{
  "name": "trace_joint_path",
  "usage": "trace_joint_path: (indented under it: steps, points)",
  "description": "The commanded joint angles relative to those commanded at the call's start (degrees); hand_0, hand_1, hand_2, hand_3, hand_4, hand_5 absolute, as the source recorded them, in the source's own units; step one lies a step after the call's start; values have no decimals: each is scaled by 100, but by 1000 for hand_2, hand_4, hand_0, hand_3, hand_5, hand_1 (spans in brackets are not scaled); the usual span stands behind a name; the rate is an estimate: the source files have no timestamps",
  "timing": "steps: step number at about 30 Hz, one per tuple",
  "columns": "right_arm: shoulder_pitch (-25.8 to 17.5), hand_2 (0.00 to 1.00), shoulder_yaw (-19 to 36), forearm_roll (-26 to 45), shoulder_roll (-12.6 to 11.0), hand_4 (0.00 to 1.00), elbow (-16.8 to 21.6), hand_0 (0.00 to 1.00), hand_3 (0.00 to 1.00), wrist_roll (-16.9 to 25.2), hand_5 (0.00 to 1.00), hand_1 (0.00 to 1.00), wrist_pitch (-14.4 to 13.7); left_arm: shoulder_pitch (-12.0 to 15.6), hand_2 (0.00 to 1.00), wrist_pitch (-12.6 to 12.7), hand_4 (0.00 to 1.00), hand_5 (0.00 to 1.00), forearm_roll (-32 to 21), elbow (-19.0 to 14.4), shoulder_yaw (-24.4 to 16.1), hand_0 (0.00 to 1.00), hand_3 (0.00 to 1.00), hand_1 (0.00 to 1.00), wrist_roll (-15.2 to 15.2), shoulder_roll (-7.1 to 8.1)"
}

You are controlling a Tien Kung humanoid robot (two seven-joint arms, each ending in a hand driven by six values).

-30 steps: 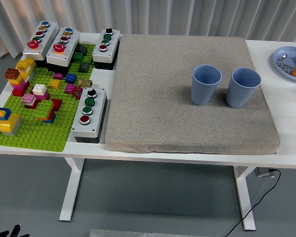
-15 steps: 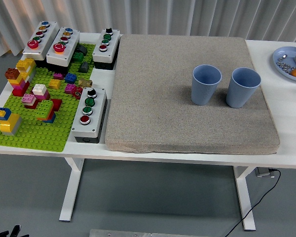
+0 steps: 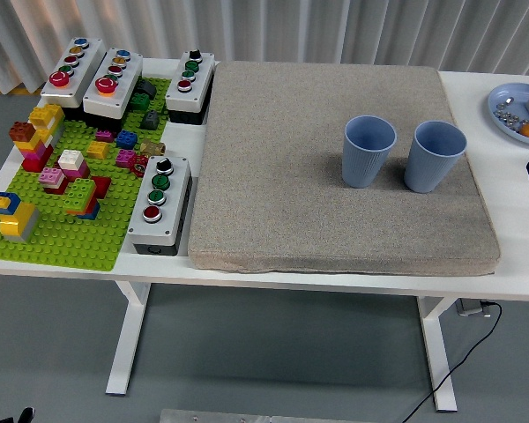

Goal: Pick cup pour cup place

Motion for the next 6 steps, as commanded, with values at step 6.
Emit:
trace_joint_path:
  steps: [6]
  points:
    - [21, 909, 16, 8, -20, 626, 1, 903, 868, 6, 998, 864, -3, -13, 737, -4, 487, 979, -11, 0, 5, 694, 651, 708, -5, 0]
